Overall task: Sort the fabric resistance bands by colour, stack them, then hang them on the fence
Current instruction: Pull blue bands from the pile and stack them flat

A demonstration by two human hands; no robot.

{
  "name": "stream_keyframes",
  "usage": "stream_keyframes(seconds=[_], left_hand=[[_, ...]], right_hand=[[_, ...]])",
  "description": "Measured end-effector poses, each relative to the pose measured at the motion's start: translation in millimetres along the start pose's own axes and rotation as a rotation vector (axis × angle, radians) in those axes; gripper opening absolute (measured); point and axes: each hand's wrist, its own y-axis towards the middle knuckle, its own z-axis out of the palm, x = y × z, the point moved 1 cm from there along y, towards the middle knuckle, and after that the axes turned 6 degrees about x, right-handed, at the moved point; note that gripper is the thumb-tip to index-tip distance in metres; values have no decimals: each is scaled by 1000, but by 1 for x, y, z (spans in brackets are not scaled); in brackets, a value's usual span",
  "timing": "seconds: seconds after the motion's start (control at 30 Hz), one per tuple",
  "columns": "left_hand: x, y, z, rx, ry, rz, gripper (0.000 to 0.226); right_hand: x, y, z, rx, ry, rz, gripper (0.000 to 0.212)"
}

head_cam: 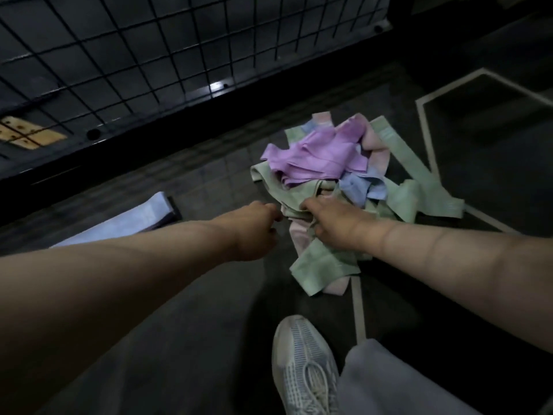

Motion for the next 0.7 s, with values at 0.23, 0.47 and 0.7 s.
stream_keyframes(seconds=[0.23, 0.47, 0.7], left_hand=[[-17, 18, 9, -12, -186, -60, 41], [-24, 27, 10, -21, -382, -83, 37], [-30, 30, 1, -116, -620, -75, 32]], right_hand=[[-66, 7, -12, -122, -127, 334, 75], [-95, 10, -30, -229, 390, 444, 35], [-86, -5, -93, -350, 1630, 265, 9]])
